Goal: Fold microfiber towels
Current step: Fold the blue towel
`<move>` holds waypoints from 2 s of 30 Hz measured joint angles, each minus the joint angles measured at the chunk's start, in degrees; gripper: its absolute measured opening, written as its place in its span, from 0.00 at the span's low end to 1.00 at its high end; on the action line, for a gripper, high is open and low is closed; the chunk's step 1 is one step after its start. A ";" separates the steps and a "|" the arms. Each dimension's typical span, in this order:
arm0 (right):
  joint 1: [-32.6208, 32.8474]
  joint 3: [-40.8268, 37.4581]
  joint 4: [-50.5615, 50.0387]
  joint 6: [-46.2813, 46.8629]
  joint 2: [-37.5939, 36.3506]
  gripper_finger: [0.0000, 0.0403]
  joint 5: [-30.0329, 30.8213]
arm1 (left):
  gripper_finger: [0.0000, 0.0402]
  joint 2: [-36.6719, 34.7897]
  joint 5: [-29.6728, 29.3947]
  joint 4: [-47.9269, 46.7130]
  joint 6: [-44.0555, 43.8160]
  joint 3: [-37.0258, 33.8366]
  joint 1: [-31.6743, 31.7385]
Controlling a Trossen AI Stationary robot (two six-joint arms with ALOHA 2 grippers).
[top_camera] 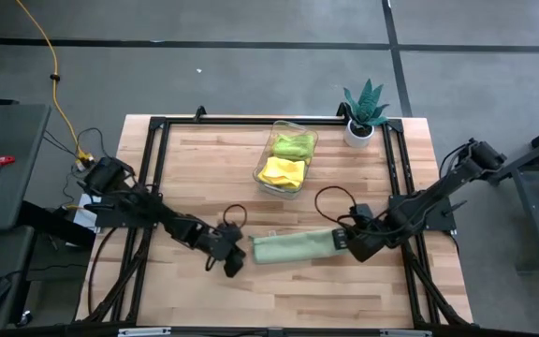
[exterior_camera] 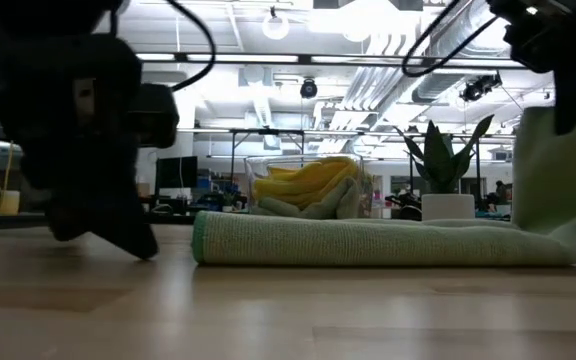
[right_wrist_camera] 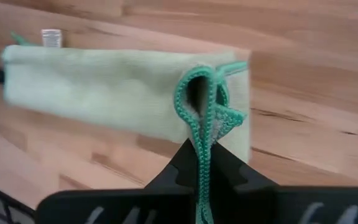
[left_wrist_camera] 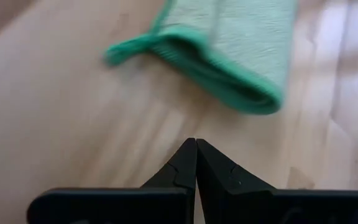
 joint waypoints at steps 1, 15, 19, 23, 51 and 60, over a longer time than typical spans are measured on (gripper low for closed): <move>0.00 0.28 0.85 -0.28 0.82 0.00 0.38 | 0.00 0.98 0.09 0.29 0.53 1.01 0.00; -1.43 4.93 21.21 -5.87 15.14 0.00 4.27 | 0.00 8.59 0.33 1.07 1.85 8.60 0.00; -3.05 6.82 25.84 -8.02 17.97 0.00 6.41 | 0.00 8.66 0.15 1.40 2.37 8.58 0.00; -4.87 7.94 33.19 -11.13 20.16 0.00 7.18 | 0.00 8.68 -0.01 1.52 2.46 8.56 0.00; -10.40 8.15 62.76 -13.02 33.10 0.00 3.41 | 0.00 8.79 -1.44 1.97 3.29 8.45 -0.04; -10.64 8.15 63.84 -13.02 33.12 0.09 4.05 | 0.00 8.83 -1.80 2.26 3.21 8.43 -0.04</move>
